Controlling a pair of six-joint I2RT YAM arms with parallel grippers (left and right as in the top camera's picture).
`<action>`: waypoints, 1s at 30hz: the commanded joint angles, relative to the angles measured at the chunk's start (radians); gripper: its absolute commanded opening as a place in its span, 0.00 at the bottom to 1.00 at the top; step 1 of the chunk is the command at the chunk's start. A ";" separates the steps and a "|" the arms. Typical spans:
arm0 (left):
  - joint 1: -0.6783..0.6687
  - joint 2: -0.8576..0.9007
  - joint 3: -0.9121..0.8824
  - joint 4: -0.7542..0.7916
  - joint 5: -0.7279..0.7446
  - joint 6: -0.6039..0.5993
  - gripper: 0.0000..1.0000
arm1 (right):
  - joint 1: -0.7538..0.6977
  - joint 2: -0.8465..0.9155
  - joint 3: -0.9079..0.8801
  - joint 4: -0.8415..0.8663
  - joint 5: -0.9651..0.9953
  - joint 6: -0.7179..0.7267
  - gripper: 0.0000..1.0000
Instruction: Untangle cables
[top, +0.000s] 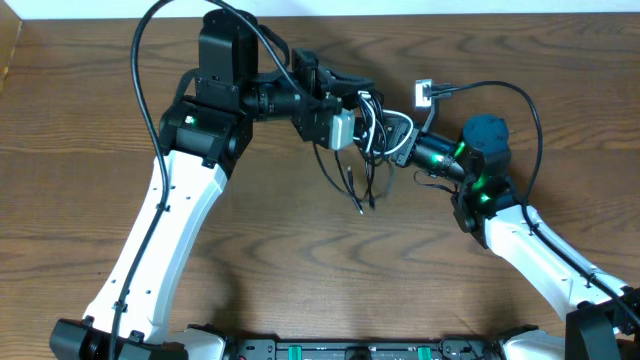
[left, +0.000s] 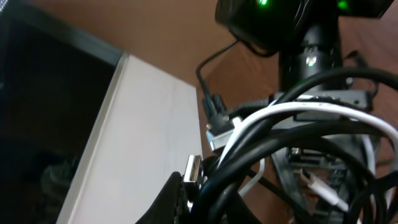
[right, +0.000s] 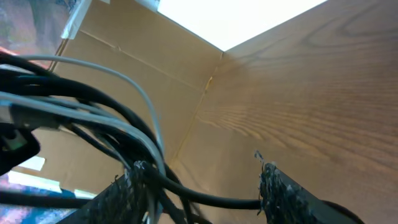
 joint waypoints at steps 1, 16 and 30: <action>-0.001 -0.006 0.026 0.001 0.114 -0.009 0.08 | 0.005 0.002 -0.005 0.002 0.037 -0.038 0.57; -0.002 -0.006 0.025 -0.064 0.059 -0.010 0.08 | 0.008 0.002 -0.005 0.170 -0.040 -0.039 0.58; -0.038 -0.006 0.025 -0.047 0.093 -0.009 0.08 | 0.006 0.002 -0.005 -0.224 0.249 -0.125 0.54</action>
